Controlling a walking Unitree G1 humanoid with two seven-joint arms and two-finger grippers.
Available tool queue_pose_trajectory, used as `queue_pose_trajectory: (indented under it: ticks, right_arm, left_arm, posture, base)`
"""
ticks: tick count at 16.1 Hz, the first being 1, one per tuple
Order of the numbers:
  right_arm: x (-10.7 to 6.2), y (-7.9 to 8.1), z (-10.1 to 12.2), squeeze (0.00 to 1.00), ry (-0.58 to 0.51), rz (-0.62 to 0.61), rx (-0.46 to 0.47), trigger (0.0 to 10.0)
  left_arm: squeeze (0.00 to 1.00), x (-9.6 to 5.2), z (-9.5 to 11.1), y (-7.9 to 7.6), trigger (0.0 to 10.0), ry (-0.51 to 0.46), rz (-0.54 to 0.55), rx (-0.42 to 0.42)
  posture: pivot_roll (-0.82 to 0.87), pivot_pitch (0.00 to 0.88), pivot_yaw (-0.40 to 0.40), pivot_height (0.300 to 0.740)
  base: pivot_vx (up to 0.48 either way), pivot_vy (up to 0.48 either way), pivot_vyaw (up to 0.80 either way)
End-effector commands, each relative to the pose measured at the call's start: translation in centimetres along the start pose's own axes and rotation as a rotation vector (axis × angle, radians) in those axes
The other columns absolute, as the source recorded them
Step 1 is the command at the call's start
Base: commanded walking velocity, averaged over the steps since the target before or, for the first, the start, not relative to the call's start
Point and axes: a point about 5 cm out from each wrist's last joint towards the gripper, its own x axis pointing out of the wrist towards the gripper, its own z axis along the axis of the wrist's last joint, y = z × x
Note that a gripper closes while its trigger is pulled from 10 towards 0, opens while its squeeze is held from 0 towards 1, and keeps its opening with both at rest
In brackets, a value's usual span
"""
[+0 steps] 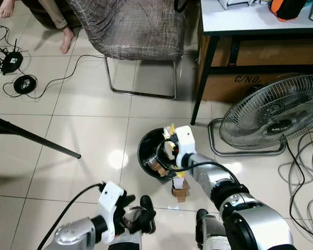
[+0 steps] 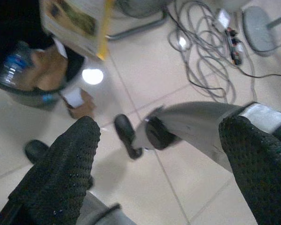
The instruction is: Picking trash to rubbish bin
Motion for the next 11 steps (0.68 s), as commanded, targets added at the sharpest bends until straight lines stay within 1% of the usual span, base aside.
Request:
queue_pose_trajectory:
  ticks: [1, 2, 3, 4, 5, 6, 7, 8, 9, 10, 11]
  right_arm:
    - [0.1, 0.9, -1.3, 1.00, 0.044, 0.039, -0.008, 10.0]
    - [0.1, 1.1, -1.8, 1.00, 0.061, 0.054, -0.002, 10.0]
    - [0.1, 1.3, -2.3, 1.00, 0.081, 0.075, -0.038, 10.0]
    - [-0.1, 1.8, -3.5, 1.00, 0.133, 0.109, -0.194, 10.0]
    - [-0.2, 1.8, -4.1, 1.00, 0.143, 0.098, -0.310, 10.0]
    - [-0.3, 2.0, -4.5, 1.00, 0.152, 0.121, -0.408, 10.0]
    - [-0.4, 2.4, -5.1, 1.00, 0.166, 0.165, -0.537, 10.0]
    - [-0.4, 2.4, -4.7, 1.00, 0.117, 0.123, -0.661, 10.0]
    - [-0.3, 2.2, -4.3, 1.00, 0.092, 0.085, -0.647, 10.0]
    - [-0.4, 2.4, -4.8, 1.00, 0.118, 0.129, -0.640, 10.0]
    - [-0.6, 2.8, -5.7, 1.00, 0.151, 0.177, -0.775, 10.0]
  left_arm:
    - [0.00, -0.3, -0.7, -0.7, 10.0, 0.030, -0.038, -0.021]
    - [0.00, -0.4, -0.8, -1.0, 10.0, 0.041, -0.056, -0.022]
    - [0.00, -0.4, -0.9, -1.1, 10.0, 0.045, -0.060, -0.022]
    - [0.00, -0.5, -1.0, -1.2, 10.0, 0.051, -0.065, -0.022]
    - [0.00, -0.7, -1.1, -1.4, 10.0, 0.058, -0.073, -0.021]
    - [0.00, -0.7, -1.1, -1.4, 10.0, 0.062, -0.077, -0.022]
    - [0.00, -0.8, -1.1, -1.5, 10.0, 0.065, -0.079, -0.024]
    - [0.00, -0.8, -1.1, -1.5, 10.0, 0.066, -0.080, -0.025]
    - [0.00, -0.8, -1.1, -1.5, 10.0, 0.067, -0.081, -0.025]
    - [0.00, -0.8, -1.1, -1.5, 10.0, 0.067, -0.081, -0.025]
    - [0.00, -0.8, -1.1, -1.6, 10.0, 0.069, -0.083, -0.025]
  posture:
    - [0.04, 0.371, 0.121, 0.740]
    - [0.04, 0.375, 0.124, 0.740]
    - [0.04, 0.375, 0.124, 0.740]
    - [0.04, 0.376, 0.126, 0.740]
    - [0.04, 0.377, 0.125, 0.740]
    - [0.04, 0.378, 0.126, 0.740]
    - [0.04, 0.378, 0.126, 0.740]
    - [0.04, 0.378, 0.126, 0.740]
    - [0.04, 0.378, 0.126, 0.740]
    - [0.04, 0.378, 0.126, 0.740]
    - [0.04, 0.377, 0.124, 0.740]
  base:
    - [0.000, 0.000, 0.00]
    - [0.000, 0.000, 0.00]
    - [0.000, 0.000, 0.00]
    - [0.000, 0.000, 0.00]
    - [0.000, 0.000, 0.00]
    - [0.000, 0.000, 0.00]
    - [0.000, 0.000, 0.00]
    - [0.000, 0.000, 0.00]
    - [0.000, 0.000, 0.00]
    - [0.000, 0.000, 0.00]
    - [0.000, 0.000, 0.00]
